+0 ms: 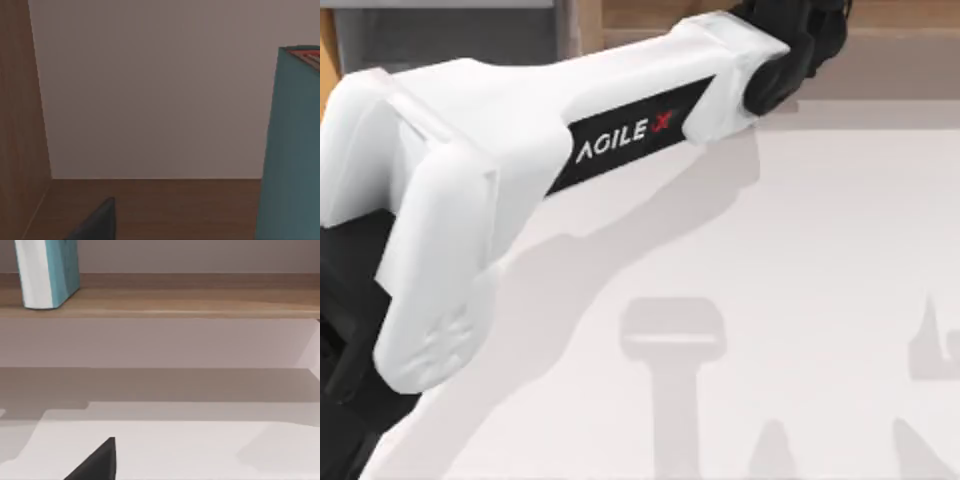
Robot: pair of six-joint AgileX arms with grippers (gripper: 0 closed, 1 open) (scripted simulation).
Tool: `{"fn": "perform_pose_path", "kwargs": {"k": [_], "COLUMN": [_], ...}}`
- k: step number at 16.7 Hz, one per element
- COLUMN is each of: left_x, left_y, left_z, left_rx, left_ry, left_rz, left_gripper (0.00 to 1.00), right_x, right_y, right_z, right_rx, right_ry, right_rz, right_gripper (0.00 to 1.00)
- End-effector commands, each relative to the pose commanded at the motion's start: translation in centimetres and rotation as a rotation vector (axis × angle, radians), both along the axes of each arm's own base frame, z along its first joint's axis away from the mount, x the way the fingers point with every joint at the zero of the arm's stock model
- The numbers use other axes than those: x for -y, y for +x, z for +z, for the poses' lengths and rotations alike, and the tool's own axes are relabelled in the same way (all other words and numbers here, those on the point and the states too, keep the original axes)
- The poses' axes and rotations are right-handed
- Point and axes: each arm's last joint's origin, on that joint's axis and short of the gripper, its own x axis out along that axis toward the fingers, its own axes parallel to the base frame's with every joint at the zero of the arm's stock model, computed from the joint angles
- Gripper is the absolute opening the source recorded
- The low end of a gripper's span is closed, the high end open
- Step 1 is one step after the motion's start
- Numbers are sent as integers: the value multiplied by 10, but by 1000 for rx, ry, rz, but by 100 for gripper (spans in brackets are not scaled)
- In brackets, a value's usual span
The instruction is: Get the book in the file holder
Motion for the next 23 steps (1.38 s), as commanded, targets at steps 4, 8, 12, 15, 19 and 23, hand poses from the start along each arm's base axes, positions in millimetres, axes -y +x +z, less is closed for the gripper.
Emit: {"fn": "perform_pose_path", "kwargs": {"k": [4, 8, 12, 15, 19, 23], "left_x": [45, 56, 54, 55, 57, 56], "left_y": [4, 3, 5, 8, 17, 23], "left_z": [-51, -64, -66, -64, -64, -64], "left_rx": [3, 6, 2, 5, 6, 6], "left_ry": [-3, -7, -2, -7, -7, -7], "left_rz": [8, 11, 14, 11, 11, 11], "left_gripper": [100, 100, 100, 100, 100, 100], "right_x": [0, 0, 0, 0, 0, 0], "right_y": [0, 0, 0, 0, 0, 0], "right_z": [0, 0, 0, 0, 0, 0], "right_rx": [0, 0, 0, 0, 0, 0], "right_ry": [0, 0, 0, 0, 0, 0], "right_rz": [0, 0, 0, 0, 0, 0], "right_gripper": [100, 100, 100, 100, 100, 100]}}
